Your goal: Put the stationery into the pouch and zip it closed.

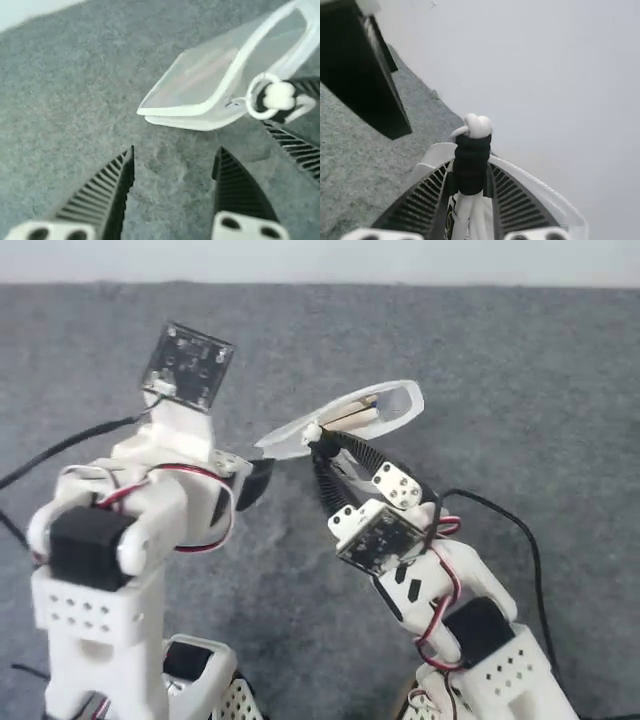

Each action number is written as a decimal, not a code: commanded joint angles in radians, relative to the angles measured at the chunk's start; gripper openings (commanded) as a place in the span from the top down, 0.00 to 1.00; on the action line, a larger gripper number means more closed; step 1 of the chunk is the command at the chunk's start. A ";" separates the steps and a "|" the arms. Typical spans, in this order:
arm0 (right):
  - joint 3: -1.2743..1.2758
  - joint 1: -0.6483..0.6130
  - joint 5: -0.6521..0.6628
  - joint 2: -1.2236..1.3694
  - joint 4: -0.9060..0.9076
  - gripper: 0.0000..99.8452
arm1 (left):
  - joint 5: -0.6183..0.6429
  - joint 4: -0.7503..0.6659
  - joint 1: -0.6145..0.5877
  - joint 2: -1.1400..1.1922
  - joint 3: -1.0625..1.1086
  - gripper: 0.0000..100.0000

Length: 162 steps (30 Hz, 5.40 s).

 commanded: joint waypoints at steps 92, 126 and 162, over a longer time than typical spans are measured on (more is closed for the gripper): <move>-0.761 0.452 -0.252 0.918 -0.058 0.99 | 0.138 -0.890 0.160 -0.026 0.711 0.99; -1.155 0.674 -0.252 1.389 -0.058 0.99 | 0.157 -0.888 0.153 -0.026 0.713 0.99; -0.819 0.535 -0.242 0.693 0.512 0.99 | 0.170 -0.608 0.284 -0.029 0.519 0.82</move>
